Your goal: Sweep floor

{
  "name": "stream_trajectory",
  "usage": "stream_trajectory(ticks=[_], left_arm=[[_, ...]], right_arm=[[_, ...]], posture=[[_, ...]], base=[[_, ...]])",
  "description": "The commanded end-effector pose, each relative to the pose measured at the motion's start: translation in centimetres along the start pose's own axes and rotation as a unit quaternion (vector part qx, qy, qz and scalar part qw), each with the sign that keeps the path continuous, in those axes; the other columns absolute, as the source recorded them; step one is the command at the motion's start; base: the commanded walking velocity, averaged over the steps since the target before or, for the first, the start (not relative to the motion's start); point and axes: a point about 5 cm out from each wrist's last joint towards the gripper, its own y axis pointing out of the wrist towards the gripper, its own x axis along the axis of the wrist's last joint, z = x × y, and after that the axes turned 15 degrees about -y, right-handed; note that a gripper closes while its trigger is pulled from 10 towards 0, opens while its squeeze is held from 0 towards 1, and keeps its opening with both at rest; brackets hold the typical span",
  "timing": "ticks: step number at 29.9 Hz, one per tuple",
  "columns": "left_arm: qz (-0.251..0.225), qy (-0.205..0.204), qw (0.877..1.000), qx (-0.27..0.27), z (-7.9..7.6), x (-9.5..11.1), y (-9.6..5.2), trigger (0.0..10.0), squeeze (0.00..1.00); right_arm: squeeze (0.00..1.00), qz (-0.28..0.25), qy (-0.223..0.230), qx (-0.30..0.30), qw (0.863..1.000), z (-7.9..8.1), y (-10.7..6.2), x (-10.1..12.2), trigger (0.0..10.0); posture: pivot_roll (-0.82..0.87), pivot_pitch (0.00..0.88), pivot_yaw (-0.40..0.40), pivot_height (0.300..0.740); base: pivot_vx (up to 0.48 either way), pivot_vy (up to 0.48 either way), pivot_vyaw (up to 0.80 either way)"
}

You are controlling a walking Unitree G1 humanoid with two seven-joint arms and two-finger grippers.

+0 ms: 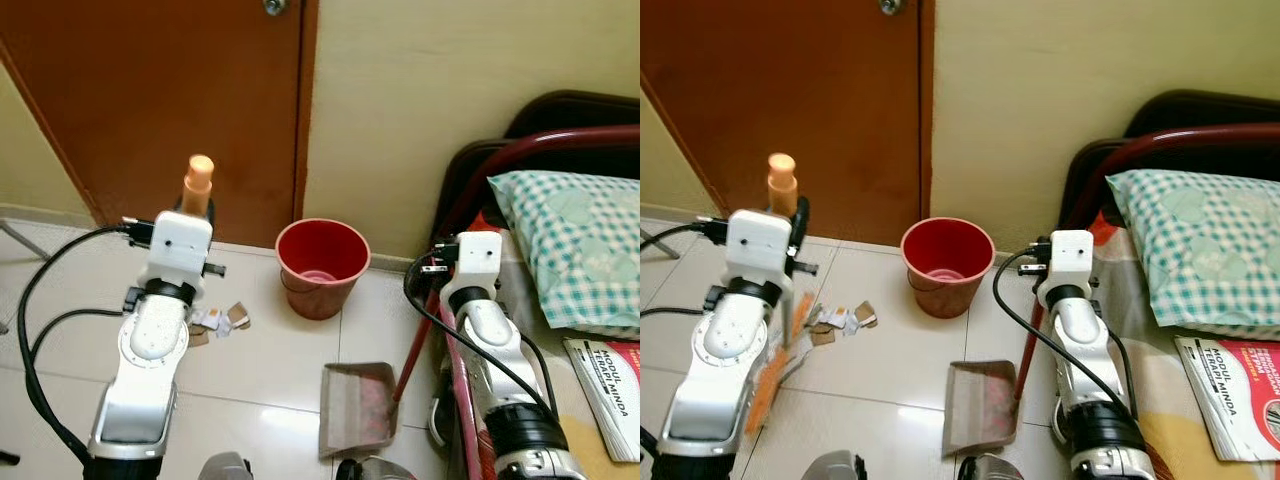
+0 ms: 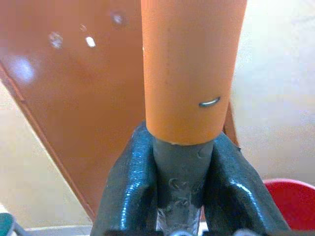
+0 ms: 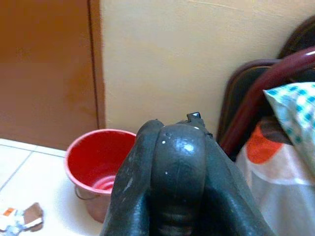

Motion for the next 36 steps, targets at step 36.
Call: stream_trajectory(ticks=[36], left_arm=[[0.204,-0.003,0.979,0.024,0.5,-8.0,-2.2,10.0,0.00]], right_arm=[[0.00,-0.008,0.013,-0.038,0.999,-0.8,0.9,0.3,10.0]], posture=[[0.10,0.129,-0.088,0.740]], base=[[0.000,0.000,0.00]])
